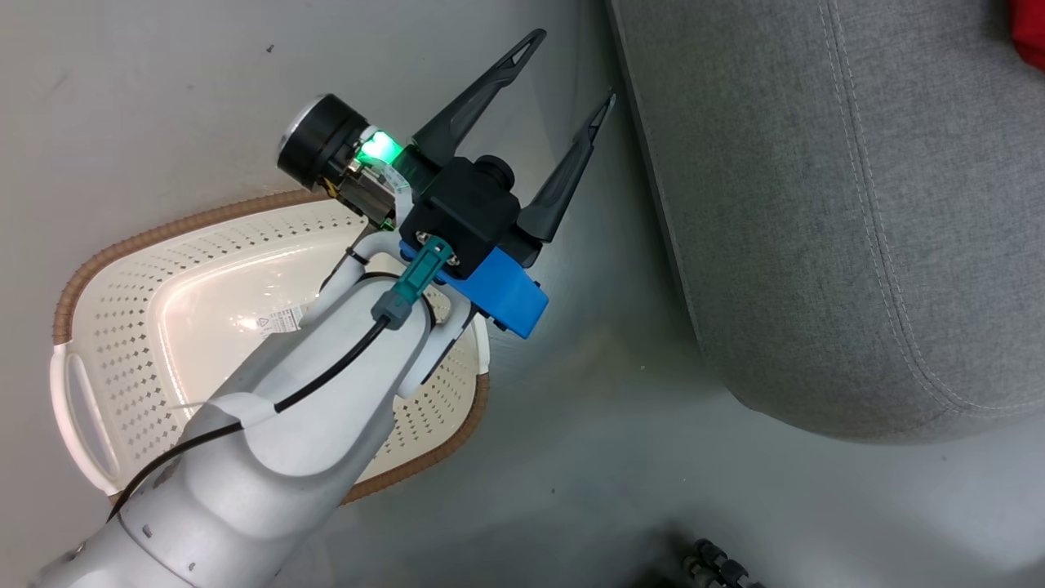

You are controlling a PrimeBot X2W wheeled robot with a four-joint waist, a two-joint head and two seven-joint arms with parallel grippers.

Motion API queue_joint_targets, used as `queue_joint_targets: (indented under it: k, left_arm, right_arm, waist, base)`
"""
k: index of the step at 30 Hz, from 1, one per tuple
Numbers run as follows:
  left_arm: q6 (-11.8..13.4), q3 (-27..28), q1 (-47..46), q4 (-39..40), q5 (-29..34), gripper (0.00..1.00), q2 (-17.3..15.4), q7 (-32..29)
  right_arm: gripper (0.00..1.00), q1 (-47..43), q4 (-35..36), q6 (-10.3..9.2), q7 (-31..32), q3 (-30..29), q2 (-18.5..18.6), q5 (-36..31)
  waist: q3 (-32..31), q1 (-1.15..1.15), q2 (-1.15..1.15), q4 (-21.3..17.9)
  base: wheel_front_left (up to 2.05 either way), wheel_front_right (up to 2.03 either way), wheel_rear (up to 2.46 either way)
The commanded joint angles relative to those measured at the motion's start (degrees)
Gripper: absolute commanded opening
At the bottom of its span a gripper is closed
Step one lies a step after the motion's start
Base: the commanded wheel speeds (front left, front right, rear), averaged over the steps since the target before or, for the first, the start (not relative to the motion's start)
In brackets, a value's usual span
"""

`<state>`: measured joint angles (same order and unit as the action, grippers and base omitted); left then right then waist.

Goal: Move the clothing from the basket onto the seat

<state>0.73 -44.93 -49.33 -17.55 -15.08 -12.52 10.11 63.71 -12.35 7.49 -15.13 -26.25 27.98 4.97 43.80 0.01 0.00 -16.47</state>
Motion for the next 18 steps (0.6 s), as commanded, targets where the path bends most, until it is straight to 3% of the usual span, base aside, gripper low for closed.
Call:
queue_joint_targets:
  k: [1,18]
  left_arm:
    - [0.3,0.1,-0.7,0.3,0.2,1.0,-0.5,0.0]
    - [0.4,-1.2,-1.3,0.8,0.0,1.0,-0.5,-0.6]
  right_arm:
    - [0.0,-1.8,-1.2,0.01,0.0,-0.9,0.3,0.1]
    - [0.0,-10.0,-17.6,0.01,0.0,3.2,-8.2,-0.1]
  waist:
    - [0.2,-0.01,0.0,-0.4]
    - [1.3,-0.01,0.0,0.4]
  base:
    - [0.0,0.0,0.0]
    - [0.0,0.0,0.0]
